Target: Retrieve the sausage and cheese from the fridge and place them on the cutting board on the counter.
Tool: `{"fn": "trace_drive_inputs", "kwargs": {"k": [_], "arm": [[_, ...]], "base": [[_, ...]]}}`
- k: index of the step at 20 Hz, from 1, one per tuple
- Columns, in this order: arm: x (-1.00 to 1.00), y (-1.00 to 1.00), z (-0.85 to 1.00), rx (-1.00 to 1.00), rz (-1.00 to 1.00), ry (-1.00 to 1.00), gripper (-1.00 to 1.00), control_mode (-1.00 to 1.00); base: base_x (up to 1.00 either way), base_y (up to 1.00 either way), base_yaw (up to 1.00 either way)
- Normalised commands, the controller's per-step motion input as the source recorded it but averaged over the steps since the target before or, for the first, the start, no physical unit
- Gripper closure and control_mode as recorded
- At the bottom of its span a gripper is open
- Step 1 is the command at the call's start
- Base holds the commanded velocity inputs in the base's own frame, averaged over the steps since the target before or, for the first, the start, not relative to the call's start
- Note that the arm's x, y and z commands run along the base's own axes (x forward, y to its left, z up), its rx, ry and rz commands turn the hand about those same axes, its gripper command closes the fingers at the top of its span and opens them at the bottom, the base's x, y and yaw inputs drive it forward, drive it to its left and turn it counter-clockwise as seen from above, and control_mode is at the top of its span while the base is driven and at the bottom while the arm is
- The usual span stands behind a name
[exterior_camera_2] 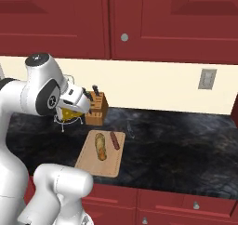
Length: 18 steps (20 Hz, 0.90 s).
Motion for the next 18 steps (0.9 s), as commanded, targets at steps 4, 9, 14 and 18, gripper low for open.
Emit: {"fn": "trace_drive_inputs", "kwargs": {"k": [4, 9, 14, 18], "arm": [[0.0, 0.0, 0.0, 0.0, 0.0, 0.0, 1.0, 1.0], [-0.04, -0.21, -0.17, -0.01, 0.19, 0.01, 1.0, -1.0], [-0.11, -0.2, -0.31, -0.09, 0.52, 0.0, 1.0, -1.0], [-0.02, 0.03, -0.52, -0.15, 0.41, -0.11, 1.0, -1.0]], "base": [[0.0, 0.0, 0.0], [0.0, 0.0, 0.01], [0.0, 0.0, 0.0], [0.0, 0.0, 0.0]]}}
